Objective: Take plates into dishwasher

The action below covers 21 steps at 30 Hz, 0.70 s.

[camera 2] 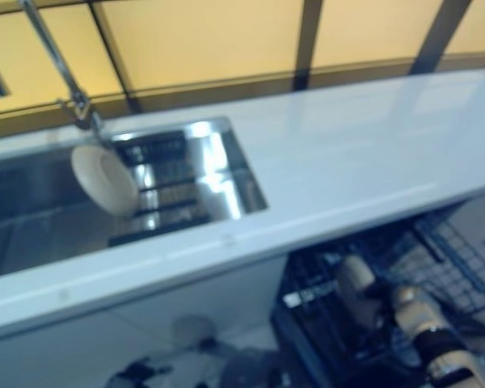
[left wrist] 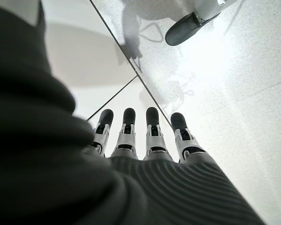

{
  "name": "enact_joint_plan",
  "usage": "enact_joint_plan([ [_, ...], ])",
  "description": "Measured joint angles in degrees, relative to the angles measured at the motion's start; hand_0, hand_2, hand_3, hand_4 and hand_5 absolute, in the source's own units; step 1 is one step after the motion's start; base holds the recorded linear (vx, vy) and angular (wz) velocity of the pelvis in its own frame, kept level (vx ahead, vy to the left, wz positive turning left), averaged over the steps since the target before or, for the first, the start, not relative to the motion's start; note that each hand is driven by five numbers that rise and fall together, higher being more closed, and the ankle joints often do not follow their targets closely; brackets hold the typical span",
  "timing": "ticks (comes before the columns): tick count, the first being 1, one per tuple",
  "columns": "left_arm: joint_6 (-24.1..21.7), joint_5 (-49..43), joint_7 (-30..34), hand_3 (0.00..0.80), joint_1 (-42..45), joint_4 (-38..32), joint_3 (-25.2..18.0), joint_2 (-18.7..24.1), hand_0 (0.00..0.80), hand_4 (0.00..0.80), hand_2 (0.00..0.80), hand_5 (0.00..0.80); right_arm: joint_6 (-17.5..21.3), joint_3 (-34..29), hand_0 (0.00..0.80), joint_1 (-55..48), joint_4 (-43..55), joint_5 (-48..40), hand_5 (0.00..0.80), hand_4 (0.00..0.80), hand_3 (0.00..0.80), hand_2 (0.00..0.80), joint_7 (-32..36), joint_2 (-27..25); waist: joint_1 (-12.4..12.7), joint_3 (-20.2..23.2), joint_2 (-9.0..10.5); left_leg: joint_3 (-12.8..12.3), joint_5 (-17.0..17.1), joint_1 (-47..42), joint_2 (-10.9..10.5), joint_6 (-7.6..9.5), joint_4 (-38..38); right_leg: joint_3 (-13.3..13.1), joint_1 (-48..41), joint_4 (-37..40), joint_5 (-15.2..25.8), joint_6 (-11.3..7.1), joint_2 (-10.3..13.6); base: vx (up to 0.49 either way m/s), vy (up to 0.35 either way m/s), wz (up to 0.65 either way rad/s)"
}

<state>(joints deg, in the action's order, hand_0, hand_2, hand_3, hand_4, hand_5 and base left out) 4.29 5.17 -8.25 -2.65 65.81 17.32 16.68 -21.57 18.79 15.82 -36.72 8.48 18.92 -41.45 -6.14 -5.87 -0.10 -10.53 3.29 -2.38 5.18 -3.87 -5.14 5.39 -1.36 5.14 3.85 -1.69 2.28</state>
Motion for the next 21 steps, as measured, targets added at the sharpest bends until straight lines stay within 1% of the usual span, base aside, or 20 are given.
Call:
enact_joint_plan([
  [2,0.0,0.0,0.0,0.000,-0.1,0.0,0.1,-0.1,0.000,0.000,0.000,0.000,0.2,0.0,0.800,0.6,-2.4,0.5,0.800,0.800,0.800,0.800,-0.7,0.6,0.6,0.0,-0.33,0.2,0.0,0.0,0.0,0.06,0.0,0.2,-0.1,0.0,0.0,0.01,0.0,0.005,0.002,0.05],
  [8,0.0,0.0,0.0,0.000,0.0,0.0,1.3,-0.2,0.000,0.000,0.000,0.000,1.3,0.2,0.800,3.1,-6.8,1.6,0.800,0.800,0.800,0.800,-1.2,2.1,1.0,0.4,-1.01,1.3,0.1,0.1,0.0,0.14,0.0,1.2,-0.5,0.0,-0.2,0.15,0.0,-0.002,0.009,0.08],
  [15,-0.1,0.0,0.0,0.000,-0.1,0.0,2.4,-0.3,0.000,0.000,0.000,0.000,2.2,1.9,0.800,6.5,-11.6,2.0,0.800,0.800,0.800,0.800,-2.1,3.1,1.4,1.0,-1.85,1.4,0.2,0.1,0.0,-0.02,0.0,1.3,-0.5,0.0,-0.2,0.20,0.0,0.000,0.000,0.00],
  [21,-0.1,0.0,0.0,0.000,-0.1,0.0,2.7,-0.4,0.000,0.000,0.000,0.000,2.9,2.0,0.800,6.5,-13.6,2.0,0.800,0.800,0.800,0.800,-2.1,3.4,2.4,1.8,-1.89,1.5,0.2,0.1,0.0,0.13,0.0,1.3,-0.5,0.0,-0.2,0.26,0.0,0.000,0.000,0.00],
])
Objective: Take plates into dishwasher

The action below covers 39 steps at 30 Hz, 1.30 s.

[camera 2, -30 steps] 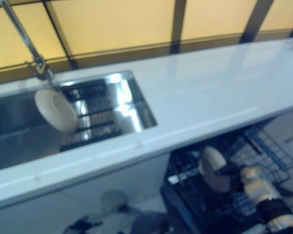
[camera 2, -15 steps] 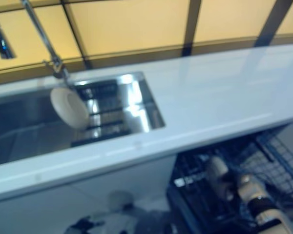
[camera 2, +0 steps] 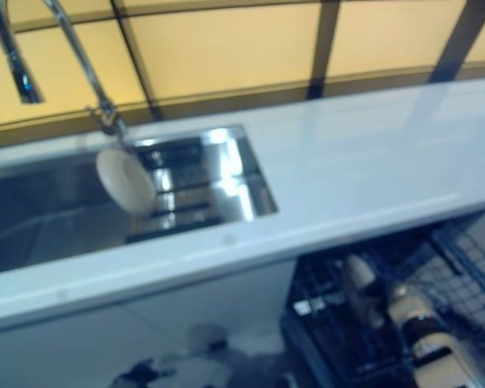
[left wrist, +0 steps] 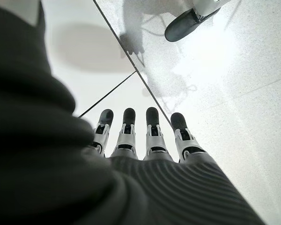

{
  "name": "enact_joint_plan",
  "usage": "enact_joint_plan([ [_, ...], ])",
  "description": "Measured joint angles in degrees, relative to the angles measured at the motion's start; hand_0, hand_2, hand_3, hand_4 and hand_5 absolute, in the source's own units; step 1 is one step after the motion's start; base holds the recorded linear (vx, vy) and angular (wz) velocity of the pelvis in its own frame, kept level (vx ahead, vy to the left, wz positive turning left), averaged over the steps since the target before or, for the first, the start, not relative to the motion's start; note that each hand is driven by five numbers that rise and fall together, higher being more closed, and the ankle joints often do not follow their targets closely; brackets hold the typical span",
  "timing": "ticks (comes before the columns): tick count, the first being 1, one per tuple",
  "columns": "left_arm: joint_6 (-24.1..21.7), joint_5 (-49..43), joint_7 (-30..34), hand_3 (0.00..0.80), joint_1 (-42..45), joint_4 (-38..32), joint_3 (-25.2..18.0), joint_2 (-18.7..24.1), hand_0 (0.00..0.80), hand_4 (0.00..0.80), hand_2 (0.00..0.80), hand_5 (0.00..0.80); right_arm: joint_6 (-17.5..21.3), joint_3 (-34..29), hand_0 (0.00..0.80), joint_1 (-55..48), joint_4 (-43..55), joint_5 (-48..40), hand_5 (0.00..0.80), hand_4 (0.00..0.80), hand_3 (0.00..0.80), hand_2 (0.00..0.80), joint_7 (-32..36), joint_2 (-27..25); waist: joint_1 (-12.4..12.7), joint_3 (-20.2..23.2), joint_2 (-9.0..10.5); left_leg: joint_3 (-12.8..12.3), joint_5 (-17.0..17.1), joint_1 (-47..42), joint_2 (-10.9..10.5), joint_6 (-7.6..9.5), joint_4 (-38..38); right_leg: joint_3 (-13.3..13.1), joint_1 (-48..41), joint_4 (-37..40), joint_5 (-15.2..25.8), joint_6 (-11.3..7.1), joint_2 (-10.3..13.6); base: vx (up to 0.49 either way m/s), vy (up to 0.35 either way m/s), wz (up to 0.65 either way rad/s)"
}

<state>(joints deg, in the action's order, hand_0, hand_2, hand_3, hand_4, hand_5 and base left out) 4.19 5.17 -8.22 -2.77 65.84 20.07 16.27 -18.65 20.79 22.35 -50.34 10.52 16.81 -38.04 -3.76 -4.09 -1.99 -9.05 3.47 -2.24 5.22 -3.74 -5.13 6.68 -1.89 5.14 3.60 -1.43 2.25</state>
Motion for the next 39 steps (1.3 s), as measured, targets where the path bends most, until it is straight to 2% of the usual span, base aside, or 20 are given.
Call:
enact_joint_plan([
  [6,0.0,0.0,0.4,0.000,0.0,0.0,0.9,0.0,0.000,0.000,0.000,0.000,0.4,-0.1,0.800,0.3,-2.0,0.0,0.800,0.800,0.800,0.800,0.0,0.6,0.1,0.6,-0.16,0.1,0.0,0.0,0.0,0.01,0.0,0.0,0.0,0.0,0.0,0.04,0.0,0.000,0.000,0.00],
  [7,0.0,0.0,0.4,0.000,0.0,0.0,1.2,-0.1,0.000,0.000,0.000,0.000,0.5,-0.1,0.681,0.3,-2.2,0.0,0.681,0.681,0.681,0.681,0.0,0.6,0.1,0.7,-0.17,0.1,0.0,0.0,0.0,0.01,0.0,0.0,0.0,0.0,0.0,0.04,0.0,0.000,0.000,0.00],
  [8,0.0,0.0,0.4,0.000,0.0,0.0,1.2,-0.1,0.000,0.000,0.000,0.000,0.5,-0.1,0.373,0.3,-2.2,0.0,0.373,0.373,0.373,0.373,0.0,0.7,0.1,0.7,-0.15,0.1,0.0,0.0,0.0,0.01,0.0,0.0,0.0,0.0,0.0,0.04,0.0,0.000,0.000,0.00],
  [9,0.0,0.0,0.4,0.000,0.0,0.0,1.2,-0.1,0.000,0.000,0.000,0.000,0.4,-0.1,0.000,0.3,-2.5,0.0,0.000,0.000,0.000,0.000,0.1,0.7,0.1,0.7,-0.13,0.1,0.0,0.0,0.0,0.01,0.0,0.0,0.0,0.0,0.0,0.04,0.0,0.000,0.000,0.00],
  [17,-0.1,0.0,0.4,0.000,0.0,0.1,1.2,-0.1,0.000,0.000,0.000,0.000,0.2,0.4,0.000,-0.7,-4.3,0.0,0.000,0.000,0.000,0.000,2.8,2.1,0.1,0.6,-0.32,0.2,0.0,0.1,0.1,0.00,0.0,0.1,0.0,0.0,-0.1,0.08,-0.1,0.000,0.000,0.00],
  [25,0.0,-0.1,0.4,0.000,0.0,0.2,0.9,-0.1,0.000,0.000,0.000,0.000,-3.3,-0.2,0.000,-2.0,-1.6,-0.5,0.000,0.000,0.000,0.000,7.0,0.7,0.0,0.4,-0.01,0.2,0.0,0.1,0.1,-0.01,0.0,0.1,0.0,0.0,-0.1,0.08,-0.1,0.004,-0.001,0.00],
  [29,0.0,-1.9,0.7,0.000,-0.4,0.2,0.6,0.0,0.000,0.000,0.000,0.000,-5.8,-1.4,0.000,-4.0,3.5,-1.4,0.000,0.000,0.000,0.000,10.8,-1.6,-0.2,-0.4,1.02,0.2,0.0,0.1,0.1,-0.03,0.0,0.1,0.0,-0.1,-0.1,0.06,-0.1,0.000,0.000,0.00],
  [35,0.1,-2.2,1.6,0.000,-0.8,0.2,-2.6,1.6,0.000,0.000,0.000,0.000,-9.2,-9.2,0.000,-6.8,11.4,-3.5,0.000,0.000,0.000,0.000,17.4,-8.7,-0.7,-2.5,4.05,0.0,0.2,0.0,0.1,-0.31,0.0,0.0,-0.1,-0.2,-0.1,0.06,-0.1,0.000,0.000,0.00],
  [39,0.0,-2.2,1.6,0.000,-0.7,0.3,-4.2,3.4,0.000,0.000,0.000,0.000,-9.3,-13.1,0.000,-7.9,11.7,-5.8,0.000,0.000,0.000,0.000,20.7,-13.5,-2.2,-3.4,5.93,-0.2,0.2,-0.2,0.1,-0.31,0.2,-0.2,-0.2,-0.2,0.1,0.23,-0.1,0.010,-0.006,-0.02],
])
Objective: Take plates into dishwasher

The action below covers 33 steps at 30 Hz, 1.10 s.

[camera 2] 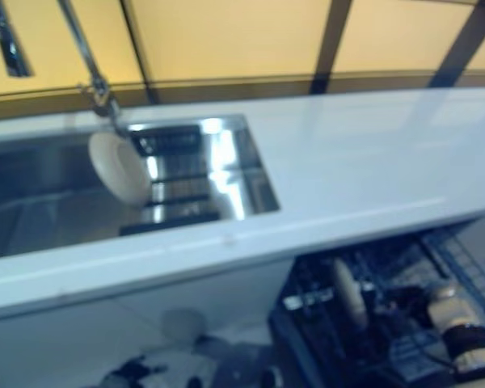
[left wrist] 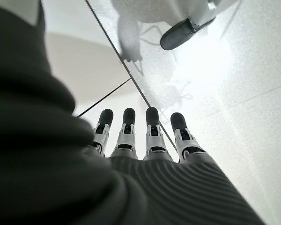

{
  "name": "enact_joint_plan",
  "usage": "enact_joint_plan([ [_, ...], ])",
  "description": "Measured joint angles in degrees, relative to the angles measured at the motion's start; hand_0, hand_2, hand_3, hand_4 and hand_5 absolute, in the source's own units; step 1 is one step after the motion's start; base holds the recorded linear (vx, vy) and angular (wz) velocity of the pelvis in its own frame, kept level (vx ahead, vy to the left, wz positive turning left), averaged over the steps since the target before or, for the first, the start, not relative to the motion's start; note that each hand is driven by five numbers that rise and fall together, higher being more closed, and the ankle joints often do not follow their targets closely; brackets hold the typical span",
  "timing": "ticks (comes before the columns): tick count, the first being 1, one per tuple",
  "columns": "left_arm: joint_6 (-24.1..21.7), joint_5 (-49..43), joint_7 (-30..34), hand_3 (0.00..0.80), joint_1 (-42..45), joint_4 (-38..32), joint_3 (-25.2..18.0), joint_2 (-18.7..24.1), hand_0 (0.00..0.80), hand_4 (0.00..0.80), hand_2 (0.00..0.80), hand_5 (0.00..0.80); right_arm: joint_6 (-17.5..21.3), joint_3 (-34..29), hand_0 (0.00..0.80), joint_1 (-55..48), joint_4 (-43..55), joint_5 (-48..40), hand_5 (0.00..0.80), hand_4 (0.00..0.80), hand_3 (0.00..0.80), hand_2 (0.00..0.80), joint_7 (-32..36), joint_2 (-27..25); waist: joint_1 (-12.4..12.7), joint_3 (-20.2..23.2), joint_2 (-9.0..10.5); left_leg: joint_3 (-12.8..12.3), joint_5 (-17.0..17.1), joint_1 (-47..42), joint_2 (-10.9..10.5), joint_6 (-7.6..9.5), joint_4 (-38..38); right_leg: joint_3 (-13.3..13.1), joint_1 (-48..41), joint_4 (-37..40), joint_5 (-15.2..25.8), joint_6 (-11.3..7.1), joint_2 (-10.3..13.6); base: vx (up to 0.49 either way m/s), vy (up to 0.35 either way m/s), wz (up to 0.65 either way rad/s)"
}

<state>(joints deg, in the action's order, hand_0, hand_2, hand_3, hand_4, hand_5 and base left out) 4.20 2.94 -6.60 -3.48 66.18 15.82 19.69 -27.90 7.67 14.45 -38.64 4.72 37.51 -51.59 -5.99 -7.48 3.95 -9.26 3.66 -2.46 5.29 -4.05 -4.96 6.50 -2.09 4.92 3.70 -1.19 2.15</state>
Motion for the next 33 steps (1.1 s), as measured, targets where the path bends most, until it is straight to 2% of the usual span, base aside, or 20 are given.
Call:
enact_joint_plan([
  [5,-0.5,-1.2,0.0,0.000,0.0,0.5,-1.3,0.6,0.000,0.000,0.000,0.000,1.1,-5.7,0.000,-1.9,-2.4,-2.7,0.000,0.000,0.000,0.000,4.0,-7.7,-1.2,-0.3,1.35,-0.9,-0.2,-1.1,0.0,-0.14,-0.1,-0.9,-0.6,0.0,0.0,-0.06,-0.1,0.025,-0.003,-0.09],
  [10,-1.6,-1.1,-0.1,0.000,0.1,0.8,-1.3,0.7,0.000,0.000,0.000,0.000,1.8,-10.7,0.000,-2.4,-3.3,-6.6,0.000,0.000,0.000,0.000,3.7,-13.9,-2.5,0.0,1.94,-1.5,-0.5,-1.1,0.3,-0.03,-0.2,-1.4,-0.4,0.0,-0.2,-0.28,-0.2,0.007,0.013,-0.06],
  [16,-2.4,-1.0,-0.7,0.000,0.2,2.5,-1.3,0.7,0.000,0.000,0.000,0.000,2.1,-14.8,0.000,-2.4,-4.4,-12.4,0.000,0.000,0.000,0.000,-0.9,-18.7,-2.8,0.6,2.73,-1.7,-0.5,-1.2,0.4,-0.09,-0.1,-1.7,-0.3,0.0,-0.2,-0.27,-0.4,0.000,0.007,-0.02],
  [21,-2.5,-0.9,-1.4,0.000,1.2,2.5,-1.1,0.7,0.000,0.000,0.000,0.000,2.5,-15.8,0.000,3.2,-3.9,-20.5,0.000,0.000,0.000,0.000,-10.0,-21.2,-2.5,1.4,2.63,-1.7,-0.5,-1.0,0.4,-0.09,-0.1,-1.7,-0.3,0.0,-0.2,-0.28,-0.4,0.000,0.000,0.00],
  [24,-2.8,0.5,-1.8,0.000,1.8,2.5,-0.8,0.6,0.000,0.000,0.000,0.000,3.0,-13.1,0.000,9.7,-3.6,-24.6,0.000,0.000,0.000,0.000,-15.1,-23.1,-2.4,1.6,2.10,-1.6,-0.5,-1.1,0.4,-0.10,-0.1,-1.6,-0.3,0.0,-0.1,-0.28,-0.4,-0.001,0.007,0.01],
  [29,-3.6,2.8,-2.4,0.000,2.4,2.4,1.0,0.4,0.000,0.000,0.000,0.000,5.7,-0.4,0.000,27.9,-2.5,-32.6,0.000,0.000,0.000,0.000,-24.3,-25.4,-0.5,2.2,1.04,-0.8,-0.3,-1.1,0.3,-0.32,0.1,-0.8,-0.6,0.1,-0.1,-0.28,-0.3,-0.001,0.017,0.05],
  [33,-3.5,3.0,-2.4,0.000,2.3,2.5,1.3,0.4,0.000,0.000,0.000,0.000,8.0,6.2,0.000,36.2,-2.1,-35.0,0.000,0.000,0.000,0.000,-25.6,-25.4,1.7,2.2,1.00,0.4,0.0,-0.8,0.1,-0.21,0.1,0.4,-1.0,0.1,-0.2,-0.26,-0.1,0.003,0.032,0.16],
])
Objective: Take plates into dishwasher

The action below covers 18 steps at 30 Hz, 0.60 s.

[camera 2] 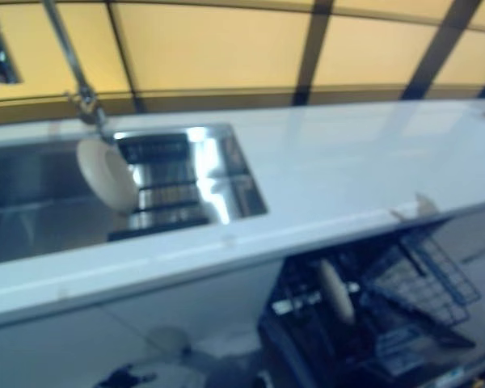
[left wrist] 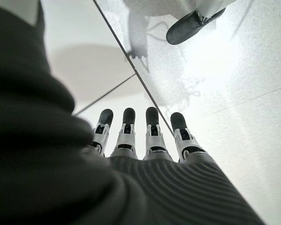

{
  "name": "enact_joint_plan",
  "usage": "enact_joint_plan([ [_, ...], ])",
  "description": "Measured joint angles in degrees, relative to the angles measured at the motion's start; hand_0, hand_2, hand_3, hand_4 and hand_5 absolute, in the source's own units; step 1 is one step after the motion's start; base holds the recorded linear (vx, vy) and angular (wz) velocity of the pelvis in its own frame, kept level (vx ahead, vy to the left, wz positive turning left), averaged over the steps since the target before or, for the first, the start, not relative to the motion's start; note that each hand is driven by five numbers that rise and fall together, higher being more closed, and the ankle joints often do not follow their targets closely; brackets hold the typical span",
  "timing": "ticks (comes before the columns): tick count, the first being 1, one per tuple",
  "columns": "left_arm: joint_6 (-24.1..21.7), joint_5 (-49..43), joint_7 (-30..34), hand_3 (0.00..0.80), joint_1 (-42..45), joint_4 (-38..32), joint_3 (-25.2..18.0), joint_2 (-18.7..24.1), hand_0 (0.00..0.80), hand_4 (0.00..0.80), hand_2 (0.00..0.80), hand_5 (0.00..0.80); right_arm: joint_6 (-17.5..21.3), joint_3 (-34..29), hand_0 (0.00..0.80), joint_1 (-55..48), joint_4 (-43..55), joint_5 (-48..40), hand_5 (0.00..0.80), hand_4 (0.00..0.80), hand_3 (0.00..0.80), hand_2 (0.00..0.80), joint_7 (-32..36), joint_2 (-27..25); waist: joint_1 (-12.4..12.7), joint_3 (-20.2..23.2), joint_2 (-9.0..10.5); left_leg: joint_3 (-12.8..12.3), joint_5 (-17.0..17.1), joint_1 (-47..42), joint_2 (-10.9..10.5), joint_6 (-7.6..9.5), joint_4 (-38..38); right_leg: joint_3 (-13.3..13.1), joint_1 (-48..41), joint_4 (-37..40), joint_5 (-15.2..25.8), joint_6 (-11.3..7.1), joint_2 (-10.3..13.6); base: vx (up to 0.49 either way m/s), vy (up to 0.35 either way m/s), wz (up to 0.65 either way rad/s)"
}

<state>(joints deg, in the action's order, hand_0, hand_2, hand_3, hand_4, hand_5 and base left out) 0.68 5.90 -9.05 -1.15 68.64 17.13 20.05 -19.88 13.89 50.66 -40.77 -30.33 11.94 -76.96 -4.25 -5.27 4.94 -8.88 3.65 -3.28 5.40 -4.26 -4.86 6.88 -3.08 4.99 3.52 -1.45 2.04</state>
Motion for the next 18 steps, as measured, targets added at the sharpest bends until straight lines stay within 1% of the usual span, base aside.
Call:
enact_joint_plan([
  [1,0.0,0.0,0.0,0.000,0.0,0.0,0.1,-0.1,0.000,0.000,0.000,0.000,0.9,3.4,0.000,3.0,0.1,-0.1,0.000,0.000,0.000,0.000,0.1,0.0,0.7,0.0,-0.02,0.3,0.0,0.0,-0.2,0.03,0.0,0.2,-0.2,0.0,0.0,-0.01,0.1,0.011,0.020,0.14],
  [2,0.0,0.0,0.0,0.000,0.0,0.0,0.1,-0.1,0.000,0.000,0.000,0.000,1.3,4.1,0.000,3.6,0.1,-0.1,0.000,0.000,0.000,0.000,0.1,0.1,1.0,0.0,0.00,0.5,0.0,0.0,-0.2,0.07,0.0,0.5,-0.3,0.1,-0.1,-0.04,0.2,0.016,0.020,0.25],
  [3,0.0,0.1,0.0,0.000,0.1,0.0,0.1,-0.2,0.000,0.000,0.000,0.000,2.6,5.7,0.000,4.9,0.6,0.0,0.000,0.000,0.000,0.000,0.0,0.2,1.8,0.0,0.02,1.3,0.1,0.0,-0.5,0.17,0.0,1.3,-0.7,0.1,-0.2,-0.08,0.4,0.015,0.012,0.25],
  [5,0.0,0.2,0.0,0.000,0.2,0.0,0.1,-0.2,0.000,0.000,0.000,0.000,3.4,8.3,0.000,7.4,0.9,1.1,0.000,0.000,0.000,0.000,-0.2,0.7,2.3,0.0,0.02,1.8,0.2,0.1,-0.6,0.24,0.0,1.7,-0.8,0.1,-0.4,-0.28,0.5,0.022,0.002,0.19],
  [6,0.1,0.6,-0.1,0.000,0.7,0.0,0.2,-0.2,0.000,0.000,0.000,0.000,4.1,11.8,0.000,10.6,1.2,4.0,0.000,0.000,0.000,0.000,-1.3,1.9,3.1,0.0,0.04,2.3,0.2,0.4,-0.7,0.32,0.0,2.2,-0.8,0.0,-0.5,-0.31,0.6,0.027,-0.003,0.12],
  [8,0.1,0.6,-0.1,0.000,0.6,-0.1,0.2,-0.4,0.000,0.000,0.000,0.000,5.2,14.8,0.000,12.9,1.2,7.4,0.000,0.000,0.000,0.000,-2.9,2.1,3.8,0.0,0.14,2.9,0.4,0.7,-0.8,0.35,0.0,2.7,-0.8,0.0,-0.4,-0.19,0.7,0.033,-0.003,0.18],
  [9,0.1,0.6,-0.1,0.000,0.6,-0.1,0.2,-0.6,0.000,0.000,0.000,0.000,6.3,17.8,0.000,15.8,1.4,10.4,0.000,0.000,0.000,0.000,-4.2,2.4,3.8,0.0,0.19,3.3,0.6,1.0,-0.9,0.38,0.0,3.1,-0.8,-0.1,-0.4,-0.18,0.8,0.038,0.003,0.21],
  [12,0.2,0.6,-0.3,0.000,1.0,0.0,0.2,-0.7,0.000,0.000,0.000,0.000,9.7,23.4,0.000,21.7,2.5,19.9,0.000,0.000,0.000,0.000,-7.5,4.2,5.1,-0.1,0.47,3.9,0.8,1.0,-1.0,0.39,0.0,3.5,-1.1,-0.1,-0.5,-0.25,0.9,0.040,0.007,0.12],
  [14,0.2,0.6,-0.9,0.000,0.9,-0.3,0.2,-0.7,0.000,0.000,0.000,0.000,11.9,30.3,0.000,26.9,4.7,29.0,0.000,0.000,0.000,0.000,-9.3,4.4,5.2,-0.2,0.74,4.6,0.9,1.0,-1.2,0.43,0.0,4.4,-1.5,0.0,-0.7,-0.41,1.0,0.035,0.004,0.20],
  [16,0.5,0.6,-1.5,0.000,1.2,-0.5,0.3,-0.7,0.000,0.000,0.000,0.000,14.9,38.1,0.000,33.1,8.2,39.9,0.000,0.000,0.000,0.000,-10.6,4.6,5.4,-0.2,1.32,5.4,0.9,1.1,-1.2,0.45,0.0,5.0,-1.7,0.0,-0.9,-0.63,1.1,0.032,0.000,0.19],
  [18,1.3,0.6,-1.9,0.000,1.4,-1.0,0.6,-0.7,0.000,0.000,0.000,0.000,16.9,41.0,0.000,35.7,11.6,45.2,0.000,0.000,0.000,0.000,-11.6,4.6,5.4,0.1,1.92,6.0,1.0,1.7,-1.3,0.42,0.0,5.5,-1.6,0.1,-1.0,-0.60,1.1,0.021,-0.004,0.16],
])
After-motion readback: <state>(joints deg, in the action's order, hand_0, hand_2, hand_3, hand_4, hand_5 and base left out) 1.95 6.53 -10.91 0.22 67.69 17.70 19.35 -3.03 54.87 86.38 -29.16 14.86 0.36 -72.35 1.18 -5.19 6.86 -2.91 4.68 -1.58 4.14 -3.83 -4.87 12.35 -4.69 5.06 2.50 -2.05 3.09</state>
